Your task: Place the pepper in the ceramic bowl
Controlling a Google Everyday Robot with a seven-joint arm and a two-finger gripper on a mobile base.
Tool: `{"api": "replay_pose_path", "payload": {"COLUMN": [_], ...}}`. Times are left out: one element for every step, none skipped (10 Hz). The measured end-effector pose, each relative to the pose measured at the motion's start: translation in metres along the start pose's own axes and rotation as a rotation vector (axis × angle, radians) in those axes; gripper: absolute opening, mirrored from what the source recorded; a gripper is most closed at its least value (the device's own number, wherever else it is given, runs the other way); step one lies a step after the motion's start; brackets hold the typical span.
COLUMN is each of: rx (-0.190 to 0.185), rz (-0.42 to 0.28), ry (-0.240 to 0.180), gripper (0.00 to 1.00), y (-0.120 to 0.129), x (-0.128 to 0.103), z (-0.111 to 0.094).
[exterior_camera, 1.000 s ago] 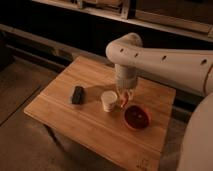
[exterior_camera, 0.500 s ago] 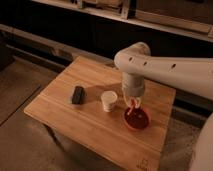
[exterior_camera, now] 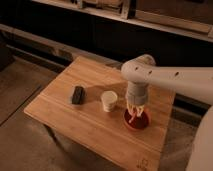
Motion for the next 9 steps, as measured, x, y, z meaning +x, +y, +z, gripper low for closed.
{"api": "replay_pose_path", "payload": {"rx": [0.006,0.012,0.014,0.007,-0.007,-0.017,-0.032,-0.040,-0.046], "rz": [-0.010,-0.015,-0.015,-0.007,0.009,0.022,0.040,0.051,0.059], "ry": [0.015,0.024,0.029,0.032,0.023,0.016,0.008,0.005,0.005], "gripper": [0.00,0.00,0.00,0.00,0.00,0.00,0.00,0.00,0.00], "y": [0.007,0.011,0.013,0.013,0.011,0.006,0.001,-0.003,-0.006], "x": [0.000,-0.002,-0.004,-0.005,-0.010,-0.012,-0.014,-0.014,-0.014], "z": [0.007,0.012,0.014,0.014,0.011,0.008,0.005,0.004,0.004]}}
